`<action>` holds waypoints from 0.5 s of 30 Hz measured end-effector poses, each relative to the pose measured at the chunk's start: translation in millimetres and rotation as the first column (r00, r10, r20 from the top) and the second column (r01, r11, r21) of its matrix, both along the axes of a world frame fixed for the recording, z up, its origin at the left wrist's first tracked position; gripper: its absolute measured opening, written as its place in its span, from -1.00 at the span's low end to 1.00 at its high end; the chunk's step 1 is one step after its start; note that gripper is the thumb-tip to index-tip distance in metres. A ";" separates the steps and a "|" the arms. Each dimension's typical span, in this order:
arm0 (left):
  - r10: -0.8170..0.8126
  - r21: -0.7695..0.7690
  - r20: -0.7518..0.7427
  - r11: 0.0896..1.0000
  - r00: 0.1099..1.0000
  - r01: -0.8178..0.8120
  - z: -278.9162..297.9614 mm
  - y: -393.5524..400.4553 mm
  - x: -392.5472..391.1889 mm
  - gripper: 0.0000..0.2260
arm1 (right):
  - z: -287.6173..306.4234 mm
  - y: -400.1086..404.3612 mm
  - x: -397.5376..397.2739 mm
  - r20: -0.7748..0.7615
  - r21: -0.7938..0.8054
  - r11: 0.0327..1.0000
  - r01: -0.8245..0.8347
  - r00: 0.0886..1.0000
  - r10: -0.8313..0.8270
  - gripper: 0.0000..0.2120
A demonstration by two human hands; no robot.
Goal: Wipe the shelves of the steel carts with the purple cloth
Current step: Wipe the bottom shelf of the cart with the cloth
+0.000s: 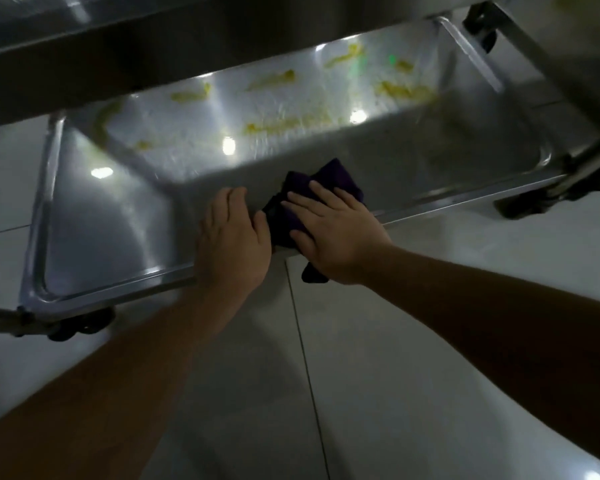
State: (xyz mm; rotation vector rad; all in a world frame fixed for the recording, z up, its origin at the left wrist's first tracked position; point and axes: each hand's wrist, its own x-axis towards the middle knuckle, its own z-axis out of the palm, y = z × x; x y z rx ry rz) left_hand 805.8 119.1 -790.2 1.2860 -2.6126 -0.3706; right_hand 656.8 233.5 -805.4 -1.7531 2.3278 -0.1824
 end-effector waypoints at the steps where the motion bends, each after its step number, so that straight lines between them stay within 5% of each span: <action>1: -0.011 0.011 -0.015 1.000 1.000 0.011 -1.9 3.7 -5.9 -0.57 | -0.6 7.9 -11.1 -0.008 -0.006 1.000 0.003 1.000 -0.003 -0.40; 8: -0.051 0.065 0.036 0.997 0.998 0.049 -15.4 20.3 -33.9 -0.50 | 0.8 90.0 -127.0 -0.014 -0.016 0.945 0.327 0.945 -0.327 -0.42; 15: -0.051 0.005 0.078 0.999 0.996 0.051 -16.9 23.1 -32.4 -0.46 | -1.5 107.8 -228.7 -0.052 0.061 0.684 0.727 0.687 -0.725 -0.42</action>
